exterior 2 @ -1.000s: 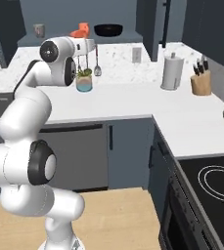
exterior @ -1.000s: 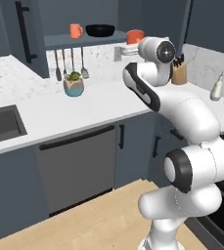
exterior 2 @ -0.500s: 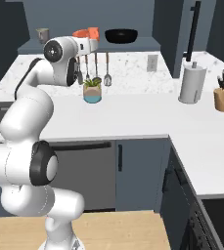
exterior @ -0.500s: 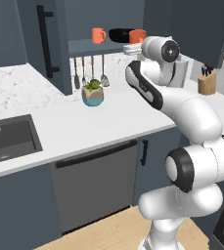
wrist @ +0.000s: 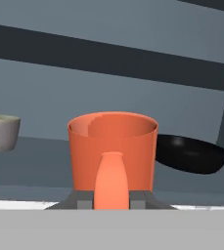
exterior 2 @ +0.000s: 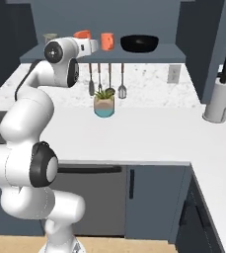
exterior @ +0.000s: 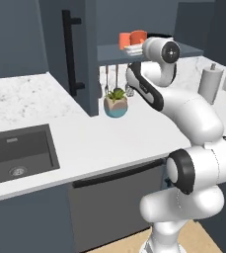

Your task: Gather all objects into one cabinet and sort the glasses and bowls to opposite sides.

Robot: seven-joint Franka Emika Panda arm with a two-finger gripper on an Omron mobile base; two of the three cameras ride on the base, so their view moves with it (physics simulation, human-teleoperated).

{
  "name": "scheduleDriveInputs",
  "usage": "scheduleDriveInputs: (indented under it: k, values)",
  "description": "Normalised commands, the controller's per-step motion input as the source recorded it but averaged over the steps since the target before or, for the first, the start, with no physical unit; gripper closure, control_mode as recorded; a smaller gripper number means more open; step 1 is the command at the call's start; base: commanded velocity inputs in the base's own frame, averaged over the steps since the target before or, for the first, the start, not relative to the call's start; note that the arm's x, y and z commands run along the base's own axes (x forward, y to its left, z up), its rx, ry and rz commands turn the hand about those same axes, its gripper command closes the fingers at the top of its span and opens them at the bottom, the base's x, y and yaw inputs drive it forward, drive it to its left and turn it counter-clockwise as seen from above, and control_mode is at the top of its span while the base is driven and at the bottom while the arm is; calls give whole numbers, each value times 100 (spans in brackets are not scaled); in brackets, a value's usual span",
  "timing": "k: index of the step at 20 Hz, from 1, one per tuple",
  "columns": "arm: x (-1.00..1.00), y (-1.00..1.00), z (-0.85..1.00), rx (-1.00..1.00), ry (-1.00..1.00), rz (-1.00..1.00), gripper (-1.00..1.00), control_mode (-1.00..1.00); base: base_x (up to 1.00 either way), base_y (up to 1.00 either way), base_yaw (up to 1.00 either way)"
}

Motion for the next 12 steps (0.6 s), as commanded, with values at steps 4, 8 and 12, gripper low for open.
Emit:
scheduleDriveInputs:
  k: [4, 8, 12]
  values:
    - [0, 0, 0, 0, 0, 0, 100, 100, 31, 0, 22]
    - [0, 0, 0, 0, 0, 0, 100, 100, 9, -1, 10]
    - [0, 0, 0, 0, 0, 0, 100, 100, 0, 0, 0]
